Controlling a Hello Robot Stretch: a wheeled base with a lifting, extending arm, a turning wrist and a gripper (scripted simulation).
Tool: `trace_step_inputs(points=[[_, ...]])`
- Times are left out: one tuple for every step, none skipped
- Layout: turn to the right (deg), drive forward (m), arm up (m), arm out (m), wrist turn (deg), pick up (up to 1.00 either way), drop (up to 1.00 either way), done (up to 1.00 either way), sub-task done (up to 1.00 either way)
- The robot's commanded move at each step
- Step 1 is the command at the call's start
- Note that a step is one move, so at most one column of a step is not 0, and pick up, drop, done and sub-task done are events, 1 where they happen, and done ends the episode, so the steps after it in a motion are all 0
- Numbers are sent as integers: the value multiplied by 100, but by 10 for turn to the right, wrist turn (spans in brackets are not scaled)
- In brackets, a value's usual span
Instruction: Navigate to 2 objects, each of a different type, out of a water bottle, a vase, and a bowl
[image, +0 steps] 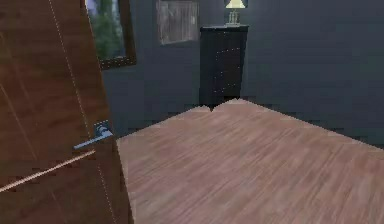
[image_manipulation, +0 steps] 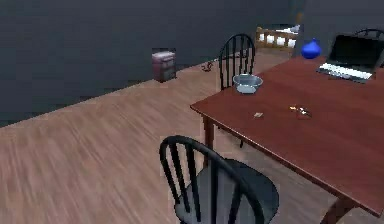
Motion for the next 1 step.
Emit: trace_step_inputs(points=[[360,0,0,0,0,0,0,0,0]])
